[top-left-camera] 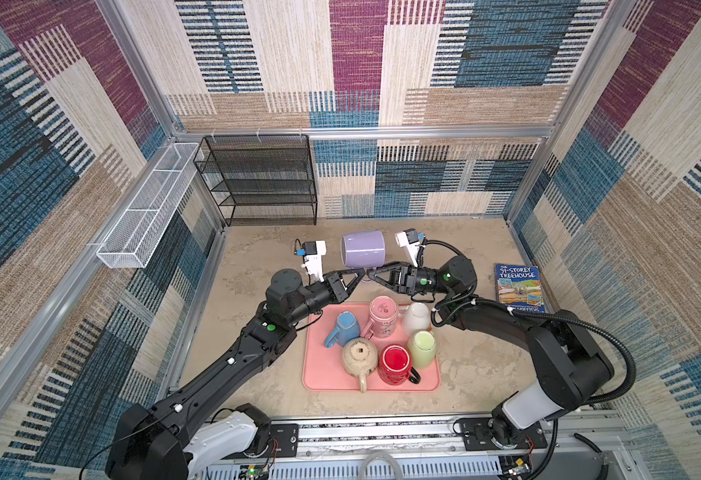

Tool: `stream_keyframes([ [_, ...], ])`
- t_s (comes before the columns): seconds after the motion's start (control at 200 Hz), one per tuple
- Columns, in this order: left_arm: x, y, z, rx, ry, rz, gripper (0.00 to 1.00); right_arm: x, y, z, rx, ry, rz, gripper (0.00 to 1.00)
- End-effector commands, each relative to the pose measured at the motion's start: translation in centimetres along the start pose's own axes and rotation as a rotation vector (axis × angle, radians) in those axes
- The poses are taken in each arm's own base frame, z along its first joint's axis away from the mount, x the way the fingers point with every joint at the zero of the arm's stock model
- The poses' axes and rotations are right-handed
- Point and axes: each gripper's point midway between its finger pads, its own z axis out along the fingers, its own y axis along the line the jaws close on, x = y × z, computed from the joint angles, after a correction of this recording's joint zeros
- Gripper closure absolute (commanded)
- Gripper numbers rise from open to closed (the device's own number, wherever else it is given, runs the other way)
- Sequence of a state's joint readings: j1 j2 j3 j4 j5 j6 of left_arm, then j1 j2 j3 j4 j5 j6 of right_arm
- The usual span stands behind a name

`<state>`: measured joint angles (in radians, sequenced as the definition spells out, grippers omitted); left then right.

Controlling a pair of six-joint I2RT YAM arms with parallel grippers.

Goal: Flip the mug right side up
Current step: 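Close the right gripper on the lavender mug while the left gripper releases it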

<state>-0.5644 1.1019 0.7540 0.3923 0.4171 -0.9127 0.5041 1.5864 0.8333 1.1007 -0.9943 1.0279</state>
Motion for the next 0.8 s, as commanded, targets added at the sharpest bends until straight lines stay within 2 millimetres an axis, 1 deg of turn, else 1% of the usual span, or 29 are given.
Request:
stream_keyframes([
  [0.0,-0.3,-1.4,0.1,0.073,-0.005,0.026,1.0,-0.9,1.0,0.2,-0.036,-0.026,-0.044,0.72],
  [0.16,0.0,-1.0,0.4,0.075,0.003,0.017,1.0,-0.9,0.9,0.1,-0.034,-0.028,-0.043,0.87],
  [0.265,0.3,-0.7,0.6,0.075,0.009,0.009,1.0,-0.8,0.9,0.1,-0.031,-0.029,-0.039,1.0],
  [0.586,1.0,-0.1,0.6,0.07,0.028,0.0,1.0,-0.1,0.9,-0.3,-0.018,-0.026,-0.035,1.0],
  [0.796,1.2,0.2,0.6,0.062,0.034,-0.002,1.0,-0.1,1.1,-0.5,-0.008,-0.03,-0.04,1.0],
])
